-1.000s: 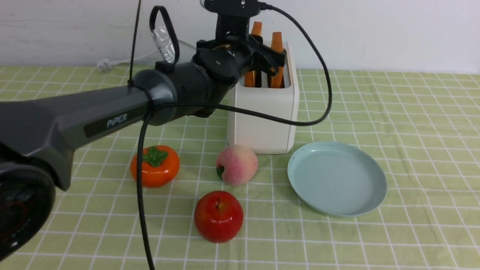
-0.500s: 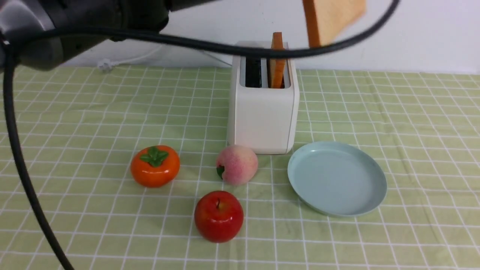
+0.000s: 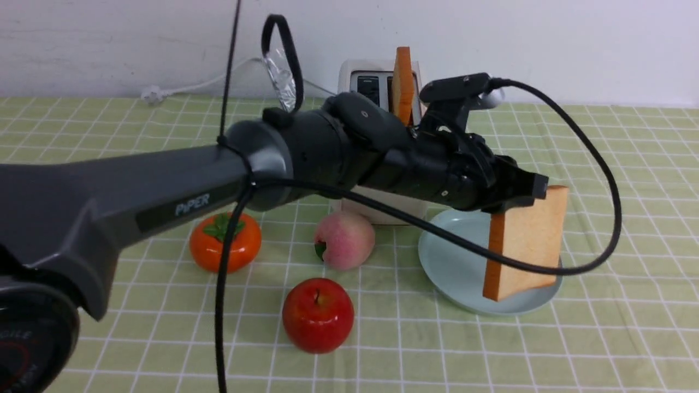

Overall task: Take toasted bread from bread machine on green coffee tablecloth place on plate.
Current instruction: 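Place the slice of bread on the plate with the left gripper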

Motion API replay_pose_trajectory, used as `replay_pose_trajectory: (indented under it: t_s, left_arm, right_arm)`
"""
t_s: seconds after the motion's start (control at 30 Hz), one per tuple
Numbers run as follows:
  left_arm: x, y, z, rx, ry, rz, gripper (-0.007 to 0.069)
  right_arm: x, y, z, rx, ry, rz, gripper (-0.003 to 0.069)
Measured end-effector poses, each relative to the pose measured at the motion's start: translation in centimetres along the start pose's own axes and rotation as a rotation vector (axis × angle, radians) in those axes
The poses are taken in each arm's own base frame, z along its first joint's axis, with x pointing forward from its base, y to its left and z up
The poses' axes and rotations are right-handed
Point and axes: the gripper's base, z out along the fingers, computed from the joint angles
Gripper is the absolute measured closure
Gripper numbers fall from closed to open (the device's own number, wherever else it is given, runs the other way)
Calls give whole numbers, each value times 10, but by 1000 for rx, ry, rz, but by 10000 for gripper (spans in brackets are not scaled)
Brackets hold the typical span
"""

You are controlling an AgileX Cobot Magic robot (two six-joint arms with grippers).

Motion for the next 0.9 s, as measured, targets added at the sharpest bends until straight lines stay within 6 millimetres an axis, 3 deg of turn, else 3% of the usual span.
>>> replay_pose_trajectory:
  t_s: [0.53, 0.63, 0.9]
  left_arm:
    - [17, 27, 29, -84, -32, -111, 519]
    - [18, 27, 29, -82, -28, -109, 477]
    - [8, 20, 19, -77, -42, -17, 205]
  right_arm:
    - [5, 4, 0, -47, 56, 20, 659]
    - [6, 6, 0, -61, 68, 25, 659]
    - [6, 11, -2, -109, 60, 43, 659]
